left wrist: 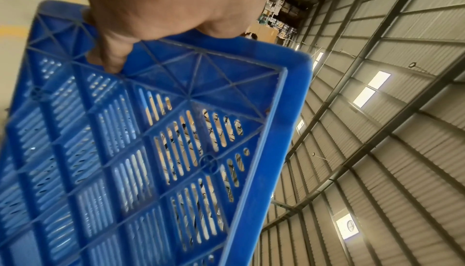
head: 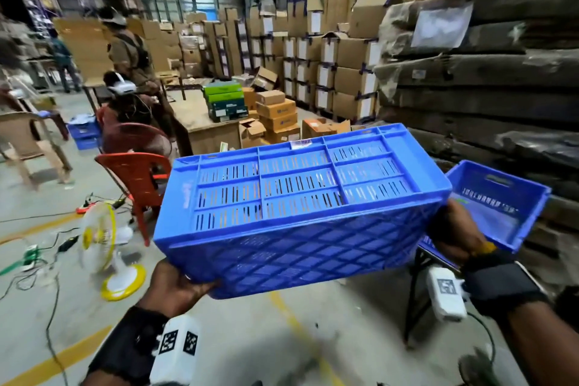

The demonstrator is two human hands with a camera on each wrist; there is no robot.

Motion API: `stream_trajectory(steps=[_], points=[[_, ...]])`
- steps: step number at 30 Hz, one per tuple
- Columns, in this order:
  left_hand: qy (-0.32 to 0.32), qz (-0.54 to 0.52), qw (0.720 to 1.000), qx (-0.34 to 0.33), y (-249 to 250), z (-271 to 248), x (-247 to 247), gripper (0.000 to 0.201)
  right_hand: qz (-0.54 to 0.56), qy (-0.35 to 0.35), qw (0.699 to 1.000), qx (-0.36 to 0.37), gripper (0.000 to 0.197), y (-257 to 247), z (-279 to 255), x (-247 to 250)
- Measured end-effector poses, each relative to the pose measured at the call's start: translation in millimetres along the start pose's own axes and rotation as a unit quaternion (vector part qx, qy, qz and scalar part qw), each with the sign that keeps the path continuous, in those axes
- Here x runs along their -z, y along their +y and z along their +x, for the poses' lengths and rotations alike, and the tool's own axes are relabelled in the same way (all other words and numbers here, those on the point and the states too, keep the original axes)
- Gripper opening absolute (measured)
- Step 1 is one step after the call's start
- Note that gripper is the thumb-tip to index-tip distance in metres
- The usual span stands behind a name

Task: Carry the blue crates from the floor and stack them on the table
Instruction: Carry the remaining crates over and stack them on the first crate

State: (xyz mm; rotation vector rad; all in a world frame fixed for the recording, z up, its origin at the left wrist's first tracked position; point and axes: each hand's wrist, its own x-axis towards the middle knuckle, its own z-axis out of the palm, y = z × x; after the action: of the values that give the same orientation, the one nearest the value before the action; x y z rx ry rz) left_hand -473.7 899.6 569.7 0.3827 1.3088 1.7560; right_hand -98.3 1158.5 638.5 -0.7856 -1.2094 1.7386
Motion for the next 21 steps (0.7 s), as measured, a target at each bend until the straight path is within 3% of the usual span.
stream_trajectory(steps=[1,2,3,4,6,7,10,13,16,18,21], points=[[-0.010,-0.059,0.998,0.019,2.9,15.1,-10.2,0.074,0.050,-0.041,0.998,-0.014,0.036,2.4,17.2,7.6],[0.014,-0.058,0.998,0.018,4.3,25.9,-9.9,0.050,0.084,-0.039,0.995,-0.040,0.035,-1.6,26.1,11.5],[0.017,-0.063,0.997,0.030,8.7,42.3,-12.8,0.039,0.093,-0.017,0.993,-0.073,0.040,-3.5,41.5,16.9],[0.020,-0.082,0.995,0.051,15.0,54.3,-20.8,0.041,0.101,-0.015,0.988,-0.112,0.047,-8.7,53.9,17.6],[0.018,-0.071,0.991,0.116,23.8,72.7,-26.7,0.071,0.109,-0.067,0.980,-0.149,0.063,-12.7,76.0,21.7],[0.015,-0.060,0.988,0.139,25.2,84.9,-21.9,0.074,0.091,-0.072,0.980,-0.160,0.069,-14.0,85.7,23.3],[0.064,-0.019,0.977,0.203,39.0,109.9,-21.5,0.027,0.021,-0.050,0.985,-0.165,0.065,-20.2,107.0,19.0],[0.064,0.011,0.970,0.234,35.7,144.0,-2.5,0.030,0.006,-0.018,0.987,-0.157,0.044,-23.2,124.5,13.4],[0.019,0.042,0.976,0.211,36.9,168.3,2.3,0.027,0.002,0.025,0.993,-0.119,0.034,-20.0,142.9,8.3],[-0.046,0.039,0.980,0.188,41.5,181.1,3.2,0.047,-0.009,0.028,0.995,-0.095,0.040,-19.3,150.4,1.6],[-0.170,0.031,0.971,0.167,57.0,205.5,1.2,0.054,-0.023,0.066,0.995,-0.072,0.049,-20.4,167.8,-12.1]])
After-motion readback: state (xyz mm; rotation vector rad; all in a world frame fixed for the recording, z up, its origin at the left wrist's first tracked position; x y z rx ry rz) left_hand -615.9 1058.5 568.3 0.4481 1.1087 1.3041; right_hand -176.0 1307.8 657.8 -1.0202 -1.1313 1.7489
